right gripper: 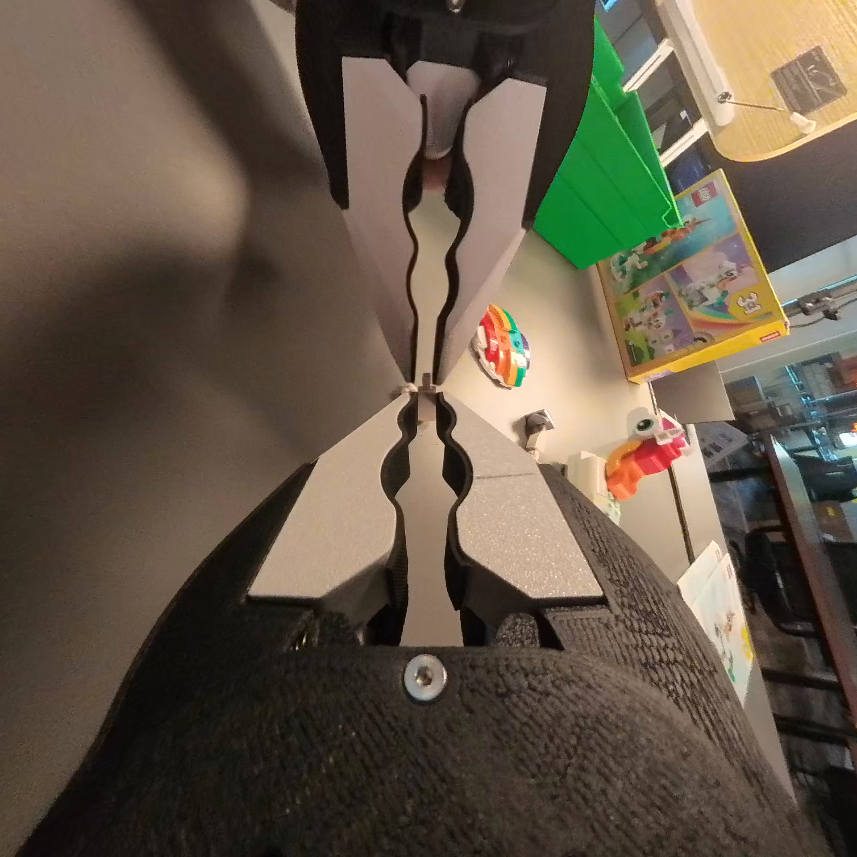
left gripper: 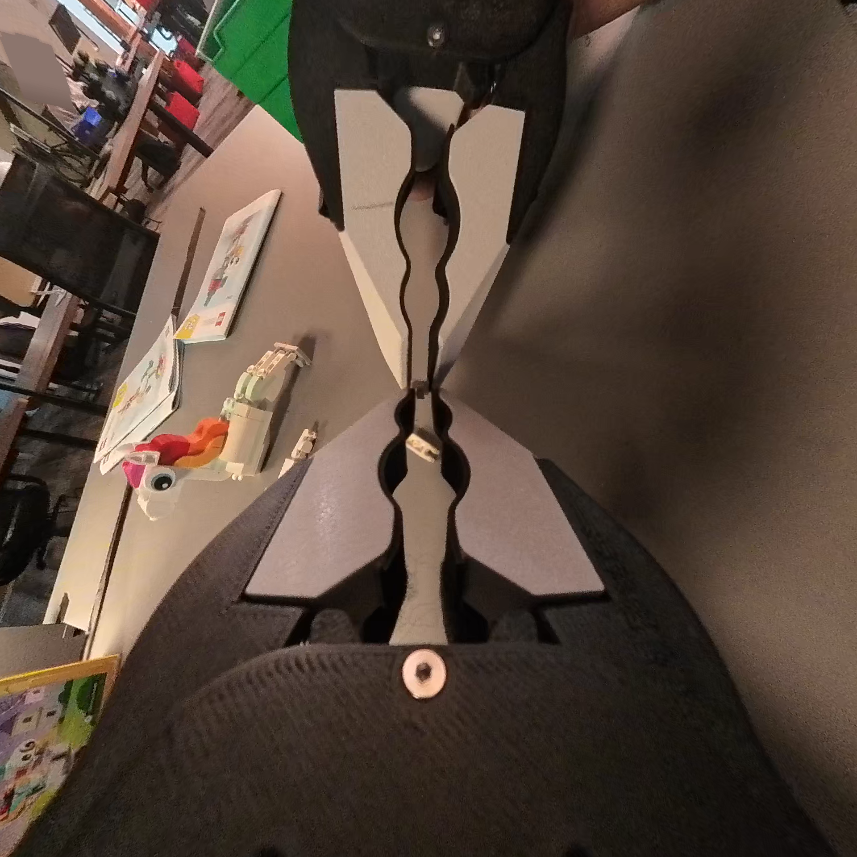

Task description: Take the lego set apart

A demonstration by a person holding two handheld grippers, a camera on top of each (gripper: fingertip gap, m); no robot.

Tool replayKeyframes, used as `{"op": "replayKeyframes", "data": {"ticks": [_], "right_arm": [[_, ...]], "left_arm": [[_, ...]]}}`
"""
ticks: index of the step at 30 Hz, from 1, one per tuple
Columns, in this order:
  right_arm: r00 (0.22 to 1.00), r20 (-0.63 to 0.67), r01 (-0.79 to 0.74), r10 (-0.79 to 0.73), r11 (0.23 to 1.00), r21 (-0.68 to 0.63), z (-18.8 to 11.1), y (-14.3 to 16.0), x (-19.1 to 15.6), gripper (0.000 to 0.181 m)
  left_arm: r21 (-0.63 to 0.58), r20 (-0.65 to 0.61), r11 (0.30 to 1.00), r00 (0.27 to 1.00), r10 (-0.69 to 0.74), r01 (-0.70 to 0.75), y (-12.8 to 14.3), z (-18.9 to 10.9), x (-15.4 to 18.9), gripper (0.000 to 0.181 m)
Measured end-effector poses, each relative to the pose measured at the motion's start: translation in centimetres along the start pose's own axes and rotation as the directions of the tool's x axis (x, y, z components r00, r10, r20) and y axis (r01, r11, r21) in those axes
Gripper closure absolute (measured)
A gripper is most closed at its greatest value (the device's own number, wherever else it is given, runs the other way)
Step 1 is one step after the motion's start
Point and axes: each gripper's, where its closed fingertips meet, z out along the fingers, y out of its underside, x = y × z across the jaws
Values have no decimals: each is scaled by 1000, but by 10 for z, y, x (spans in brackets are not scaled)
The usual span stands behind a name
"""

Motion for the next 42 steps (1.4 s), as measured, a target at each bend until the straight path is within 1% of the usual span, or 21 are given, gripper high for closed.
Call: {"op": "replayKeyframes", "data": {"ticks": [9,12,14,21,25,28,31,35,38,39,40,42], "right_arm": [[999,38,-2,3,1000,-26,4,4,-7,175],[998,62,-24,27,999,-45,7,6,-11,176],[997,69,-31,34,999,-45,7,5,-12,176],[997,52,-63,62,998,11,2,0,-4,176],[986,79,-157,149,982,101,-8,-11,1,176],[953,140,-291,267,935,200,-17,-20,6,176],[852,296,-510,432,815,277,-25,-30,9,176],[720,449,-677,529,679,286,-33,-39,12,176],[651,517,-740,555,616,271,-36,-42,13,177],[645,525,-746,555,607,275,-36,-42,13,177],[656,518,-738,549,611,287,-37,-43,13,177],[695,486,-706,530,632,320,-37,-44,15,177]], "left_arm": [[-23,-16,1000,1000,13,-14,3,4,5,179],[-78,-37,997,999,6,-9,8,5,8,179],[-89,-37,996,999,-2,-1,10,4,9,179],[-77,-15,997,1000,-8,7,6,1,2,179],[-20,-23,998,998,-53,52,-3,-5,-1,179],[38,-31,995,996,-89,90,-13,-12,-4,179],[109,-60,985,990,-129,135,-23,-19,-5,180],[163,-65,977,990,-127,136,-34,-25,-6,180],[182,-72,973,989,-130,141,-38,-27,-5,180],[188,-79,970,987,-139,152,-38,-28,-6,180],[190,-85,968,985,-151,165,-39,-28,-6,180],[201,-107,958,976,-188,206,-39,-29,-8,180]]}}
